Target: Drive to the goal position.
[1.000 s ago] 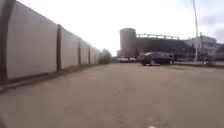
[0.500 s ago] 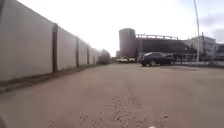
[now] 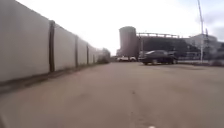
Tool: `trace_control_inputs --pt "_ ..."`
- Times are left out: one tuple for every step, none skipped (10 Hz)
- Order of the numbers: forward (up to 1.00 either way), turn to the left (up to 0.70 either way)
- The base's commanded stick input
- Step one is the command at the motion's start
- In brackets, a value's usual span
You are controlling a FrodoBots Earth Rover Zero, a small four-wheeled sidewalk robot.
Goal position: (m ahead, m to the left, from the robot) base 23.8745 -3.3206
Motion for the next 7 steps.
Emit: trace_control_inputs --pt "0.70 0.01" --pt "0.70 0.01" --pt "0.70 0.01" --pt "0.70 0.01" --pt "0.70 0.01" --pt "0.70 0.01" --pt "0.70 0.01"
